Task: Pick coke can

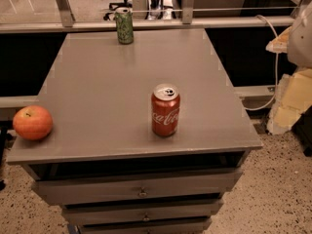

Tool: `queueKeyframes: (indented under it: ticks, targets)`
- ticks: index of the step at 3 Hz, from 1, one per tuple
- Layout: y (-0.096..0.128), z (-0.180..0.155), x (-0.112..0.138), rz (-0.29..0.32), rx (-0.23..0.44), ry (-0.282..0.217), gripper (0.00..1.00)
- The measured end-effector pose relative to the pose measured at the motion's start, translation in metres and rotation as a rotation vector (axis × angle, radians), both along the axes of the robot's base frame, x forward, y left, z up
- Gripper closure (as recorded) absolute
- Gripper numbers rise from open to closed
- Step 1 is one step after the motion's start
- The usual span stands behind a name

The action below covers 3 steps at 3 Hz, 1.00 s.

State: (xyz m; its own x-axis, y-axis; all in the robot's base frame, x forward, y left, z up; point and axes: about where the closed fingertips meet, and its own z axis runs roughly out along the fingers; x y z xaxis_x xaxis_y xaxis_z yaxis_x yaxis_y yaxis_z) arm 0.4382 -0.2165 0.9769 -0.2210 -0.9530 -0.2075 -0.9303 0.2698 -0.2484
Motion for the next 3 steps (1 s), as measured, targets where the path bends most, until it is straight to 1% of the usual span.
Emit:
queueKeyframes:
  ticks: [1,2,3]
  targets:
    - [0.0,0.0,0.0,0.0,0.0,0.0,0.0]
    - [0.001,-0.002,0.004,0.012,0.041,-0.007,0.0]
    - [0.012,-0.023,0.01,0.008,0.161,0.011,0.0]
